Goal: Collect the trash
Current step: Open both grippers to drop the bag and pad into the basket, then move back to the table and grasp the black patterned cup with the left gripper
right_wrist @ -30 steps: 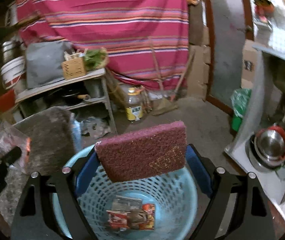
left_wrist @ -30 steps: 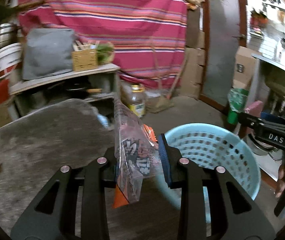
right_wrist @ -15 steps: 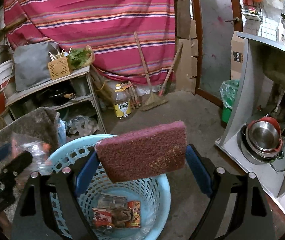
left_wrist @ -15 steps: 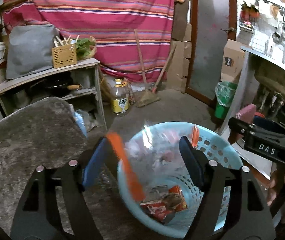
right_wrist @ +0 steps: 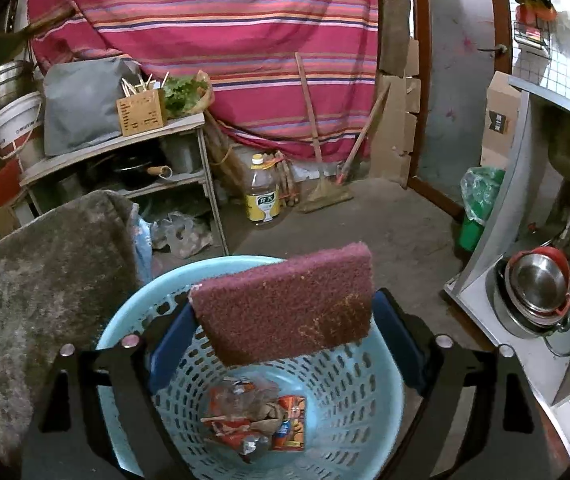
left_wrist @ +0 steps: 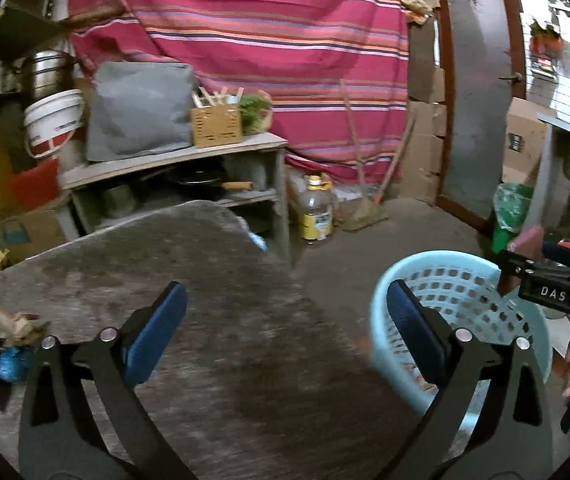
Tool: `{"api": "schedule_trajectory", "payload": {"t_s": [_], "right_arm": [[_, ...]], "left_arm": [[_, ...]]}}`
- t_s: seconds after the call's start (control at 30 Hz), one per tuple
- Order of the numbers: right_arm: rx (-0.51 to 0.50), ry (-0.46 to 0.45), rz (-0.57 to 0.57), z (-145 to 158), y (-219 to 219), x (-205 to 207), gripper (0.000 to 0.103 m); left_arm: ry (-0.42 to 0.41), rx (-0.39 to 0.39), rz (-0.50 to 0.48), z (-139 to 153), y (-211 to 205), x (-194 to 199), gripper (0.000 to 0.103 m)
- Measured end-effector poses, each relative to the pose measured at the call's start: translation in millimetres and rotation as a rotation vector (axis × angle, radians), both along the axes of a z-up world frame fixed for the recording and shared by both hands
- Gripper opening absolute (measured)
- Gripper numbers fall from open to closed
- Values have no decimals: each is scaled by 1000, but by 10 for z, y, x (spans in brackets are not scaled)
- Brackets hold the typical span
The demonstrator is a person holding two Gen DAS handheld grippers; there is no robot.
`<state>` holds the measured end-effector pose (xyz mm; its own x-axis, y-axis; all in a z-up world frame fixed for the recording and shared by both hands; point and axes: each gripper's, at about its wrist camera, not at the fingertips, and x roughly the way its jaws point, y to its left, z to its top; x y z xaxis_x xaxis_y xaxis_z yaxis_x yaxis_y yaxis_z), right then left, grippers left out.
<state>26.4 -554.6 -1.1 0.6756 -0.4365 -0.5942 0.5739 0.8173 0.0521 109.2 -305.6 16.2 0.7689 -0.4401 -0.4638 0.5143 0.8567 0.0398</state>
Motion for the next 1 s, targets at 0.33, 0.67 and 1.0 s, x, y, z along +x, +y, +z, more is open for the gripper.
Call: {"api": "schedule_trajectory", "payload": {"t_s": [0.33,0.67,1.0], "right_arm": [[-8,-49,20,141,436,174,98],[-73,-37,235,120,1546,715,99],[2,62,316,-97,2175,1139,99]], "left_arm": [[-2,-30,168,91,988,163,97],[8,-9,375,-30,2195,396,97],[97,29,512,-289,3109,725,97]]}}
